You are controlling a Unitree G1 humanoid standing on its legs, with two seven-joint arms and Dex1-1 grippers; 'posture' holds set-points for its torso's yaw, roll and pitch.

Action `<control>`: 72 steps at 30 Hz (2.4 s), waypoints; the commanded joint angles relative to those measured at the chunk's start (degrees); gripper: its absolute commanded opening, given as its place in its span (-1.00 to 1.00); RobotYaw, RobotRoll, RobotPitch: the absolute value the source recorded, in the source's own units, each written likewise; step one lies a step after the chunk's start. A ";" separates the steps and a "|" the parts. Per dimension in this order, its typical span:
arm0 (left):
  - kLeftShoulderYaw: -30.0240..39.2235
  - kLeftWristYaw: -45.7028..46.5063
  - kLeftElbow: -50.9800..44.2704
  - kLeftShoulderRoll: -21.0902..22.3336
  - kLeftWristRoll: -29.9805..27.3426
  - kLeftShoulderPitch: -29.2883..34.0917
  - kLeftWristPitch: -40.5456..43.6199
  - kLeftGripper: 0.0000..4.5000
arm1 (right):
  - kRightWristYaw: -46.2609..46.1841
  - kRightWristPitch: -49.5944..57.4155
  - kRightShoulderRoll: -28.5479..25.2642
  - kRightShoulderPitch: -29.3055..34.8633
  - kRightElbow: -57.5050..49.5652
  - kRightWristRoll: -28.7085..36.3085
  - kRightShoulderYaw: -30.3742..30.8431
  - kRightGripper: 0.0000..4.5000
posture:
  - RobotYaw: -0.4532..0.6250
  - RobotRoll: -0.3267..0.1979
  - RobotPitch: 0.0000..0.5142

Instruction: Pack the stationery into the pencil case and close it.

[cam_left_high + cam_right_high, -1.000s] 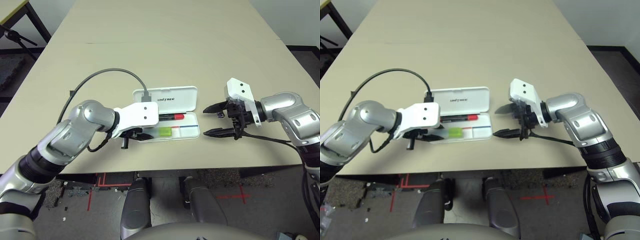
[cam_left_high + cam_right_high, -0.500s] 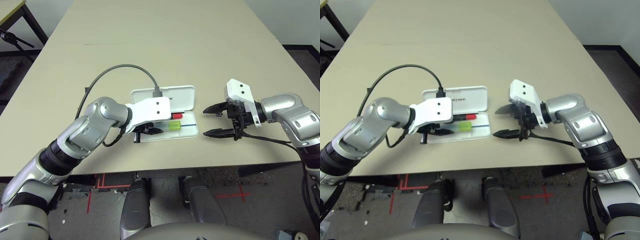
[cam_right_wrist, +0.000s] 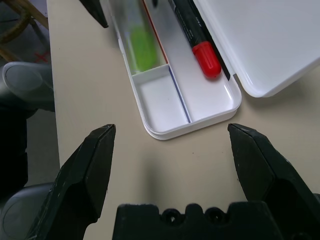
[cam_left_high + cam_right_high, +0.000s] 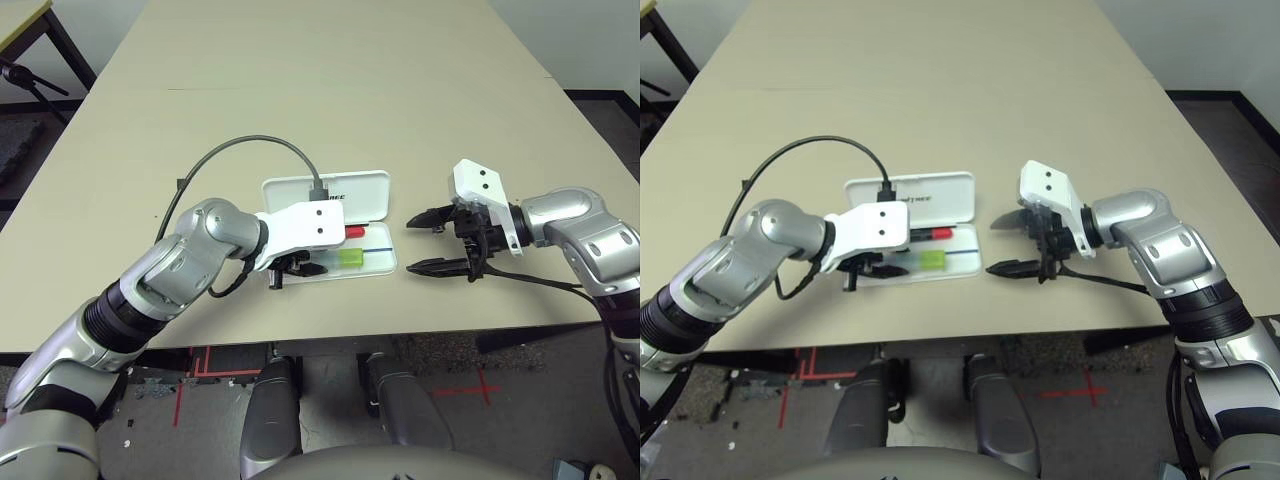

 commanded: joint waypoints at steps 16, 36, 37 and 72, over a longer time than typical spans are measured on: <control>15.93 -3.33 -5.62 10.18 -9.12 6.03 -1.46 0.98 | 0.85 -1.21 -2.79 0.09 2.24 -0.35 -1.08 1.00 | -0.28 0.25 -0.31; 26.41 -1.65 -6.86 11.64 -17.43 9.65 -3.59 0.98 | -38.40 47.76 10.65 -3.92 -10.79 0.07 -16.98 1.00 | -0.28 0.25 -0.28; 26.16 -1.76 -6.61 11.69 -17.36 9.46 -3.84 0.98 | -40.83 50.08 12.38 -4.03 -11.72 -0.36 -17.50 1.00 | -0.28 0.25 -0.28; 22.99 -1.37 -5.07 12.63 -15.99 7.58 -5.82 1.00 | -49.22 42.59 17.90 -0.77 -2.34 -1.37 -11.18 -0.63 | -0.25 0.25 -0.34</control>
